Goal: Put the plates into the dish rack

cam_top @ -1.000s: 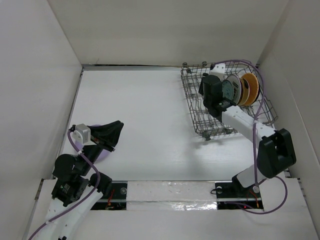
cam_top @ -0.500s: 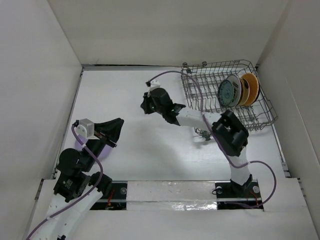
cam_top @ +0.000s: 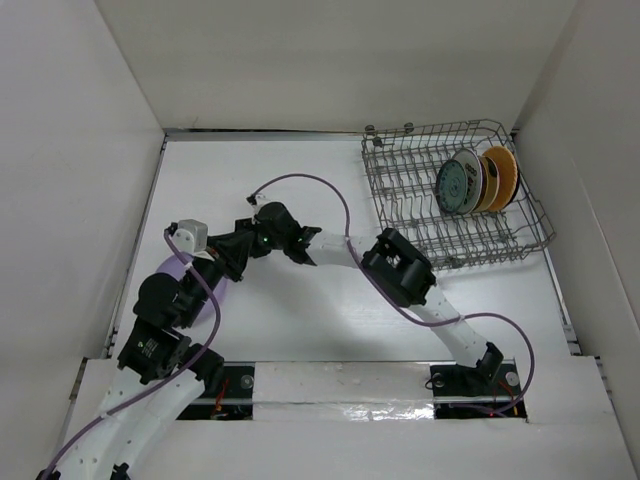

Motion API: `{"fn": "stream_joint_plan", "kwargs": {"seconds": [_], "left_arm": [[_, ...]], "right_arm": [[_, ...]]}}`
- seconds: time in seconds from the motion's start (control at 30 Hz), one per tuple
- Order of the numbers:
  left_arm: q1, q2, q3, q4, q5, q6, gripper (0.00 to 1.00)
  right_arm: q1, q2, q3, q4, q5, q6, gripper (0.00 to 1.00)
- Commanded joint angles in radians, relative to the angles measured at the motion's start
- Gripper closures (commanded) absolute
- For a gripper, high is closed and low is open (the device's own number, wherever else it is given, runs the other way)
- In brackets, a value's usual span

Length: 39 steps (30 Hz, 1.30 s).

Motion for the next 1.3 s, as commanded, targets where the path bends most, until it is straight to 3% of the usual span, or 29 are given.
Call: {"fn": "stream_joint_plan", "kwargs": {"seconds": [0.0, 0.37, 0.47, 0.77, 1.03, 1.1, 1.27], "left_arm": [[0.008, 0.031, 0.000, 0.040, -0.014, 0.016, 0.88], [0.039, 0.104, 0.013, 0.042, 0.001, 0.019, 0.87], [0.039, 0.109, 0.011, 0.045, -0.006, 0.021, 0.87], [0.039, 0.083, 0.008, 0.048, 0.008, 0.024, 0.87], [0.039, 0.043, 0.007, 0.046, 0.035, 0.022, 0.87], [0.039, 0.029, 0.003, 0.051, 0.035, 0.022, 0.87], [0.039, 0.003, 0.002, 0.048, 0.044, 0.016, 0.87]], "right_arm": [[0.001, 0.052, 0.074, 0.072, -0.093, 0.121, 0.34], [0.054, 0.210, 0.198, 0.100, -0.174, 0.219, 0.33], [0.063, 0.216, 0.195, 0.094, -0.157, 0.218, 0.37], [0.083, 0.174, 0.111, -0.007, 0.063, 0.093, 0.46], [0.083, 0.108, 0.005, -0.031, 0.215, -0.008, 0.84], [0.083, 0.086, -0.033, 0.013, 0.205, -0.013, 1.00], [0.054, -0.062, -0.202, 0.195, 0.208, 0.000, 1.00]]}}
